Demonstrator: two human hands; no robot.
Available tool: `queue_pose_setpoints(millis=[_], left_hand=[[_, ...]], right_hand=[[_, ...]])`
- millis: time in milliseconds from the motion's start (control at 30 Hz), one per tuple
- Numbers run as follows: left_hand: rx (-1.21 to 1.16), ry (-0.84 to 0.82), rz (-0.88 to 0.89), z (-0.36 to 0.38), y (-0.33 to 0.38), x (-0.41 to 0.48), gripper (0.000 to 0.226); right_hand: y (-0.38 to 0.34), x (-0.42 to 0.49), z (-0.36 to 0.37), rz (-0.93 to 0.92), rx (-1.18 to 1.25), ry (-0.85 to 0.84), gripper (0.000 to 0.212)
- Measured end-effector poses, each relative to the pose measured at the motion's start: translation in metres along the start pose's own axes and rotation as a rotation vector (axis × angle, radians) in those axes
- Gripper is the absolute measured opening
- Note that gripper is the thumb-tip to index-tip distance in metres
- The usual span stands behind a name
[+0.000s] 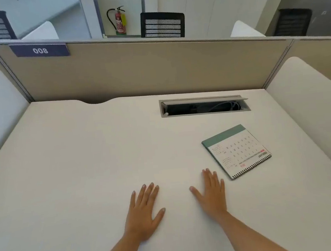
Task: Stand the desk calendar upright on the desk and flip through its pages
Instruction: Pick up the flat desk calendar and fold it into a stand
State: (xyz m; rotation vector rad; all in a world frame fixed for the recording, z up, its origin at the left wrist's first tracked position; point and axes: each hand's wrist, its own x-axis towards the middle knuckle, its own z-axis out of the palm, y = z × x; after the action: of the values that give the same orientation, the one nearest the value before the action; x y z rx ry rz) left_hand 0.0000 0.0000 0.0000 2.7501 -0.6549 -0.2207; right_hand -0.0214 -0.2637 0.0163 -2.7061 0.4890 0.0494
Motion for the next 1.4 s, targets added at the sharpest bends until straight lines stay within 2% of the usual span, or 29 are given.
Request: queue_pose_setpoints(millis=[100,167,267,333,500,567,700,867,933,1000,1133,1200,1300,1333,1400], left_hand=[[0.05,-0.037,-0.005,-0.011,-0.006,0.013,0.071],[0.061,-0.117,-0.02,-0.022,-0.011,0.028,0.072],[0.09,-0.193,-0.034,-0.033,-0.014,0.043,0.075],[0.074,-0.211,-0.039,-0.034,-0.016,0.046,0.076],[0.053,-0.215,-0.04,-0.035,-0.015,0.046,0.077],[0.026,-0.218,-0.035,-0.034,-0.018,0.047,0.078],[-0.058,-0.22,-0.081,-0.03,-0.02,0.051,0.08],[-0.321,-0.189,-0.31,-0.027,-0.019,0.068,0.075],[-0.396,-0.169,-0.32,-0.029,-0.021,0.07,0.071],[-0.409,-0.154,-0.297,-0.028,-0.023,0.067,0.073],[-0.253,-0.124,-0.225,-0.023,-0.028,0.054,0.086],[-0.194,-0.099,-0.195,-0.022,-0.028,0.047,0.088],[-0.081,-0.104,-0.142,-0.019,-0.023,0.029,0.086],[-0.052,-0.088,-0.117,-0.017,-0.022,0.02,0.082],[0.019,-0.042,-0.052,-0.014,-0.02,-0.001,0.074]], right_hand=[[0.003,0.032,-0.021,0.175,0.022,0.046,0.109],[0.003,0.055,-0.037,0.266,0.065,0.022,0.119],[0.003,0.062,-0.039,0.441,0.156,-0.005,0.119],[0.008,0.057,-0.032,0.452,0.174,0.008,0.108],[0.015,0.035,-0.011,0.299,0.12,0.092,0.081],[0.017,0.025,-0.006,0.153,0.113,0.105,0.074],[0.013,-0.009,0.009,-0.152,0.04,0.044,0.065],[-0.009,-0.045,0.028,-0.562,0.077,-0.112,0.06],[-0.014,-0.052,0.03,-0.656,0.071,-0.145,0.055],[-0.016,-0.055,0.03,-0.675,0.065,-0.077,0.048],[-0.019,-0.058,0.025,-0.535,0.141,0.097,0.043],[-0.017,-0.056,0.024,-0.348,0.219,0.144,0.043],[-0.015,-0.051,0.021,0.035,0.373,0.232,0.047],[-0.016,-0.048,0.019,0.115,0.395,0.259,0.047],[-0.017,-0.046,0.018,0.143,0.375,0.278,0.047]])
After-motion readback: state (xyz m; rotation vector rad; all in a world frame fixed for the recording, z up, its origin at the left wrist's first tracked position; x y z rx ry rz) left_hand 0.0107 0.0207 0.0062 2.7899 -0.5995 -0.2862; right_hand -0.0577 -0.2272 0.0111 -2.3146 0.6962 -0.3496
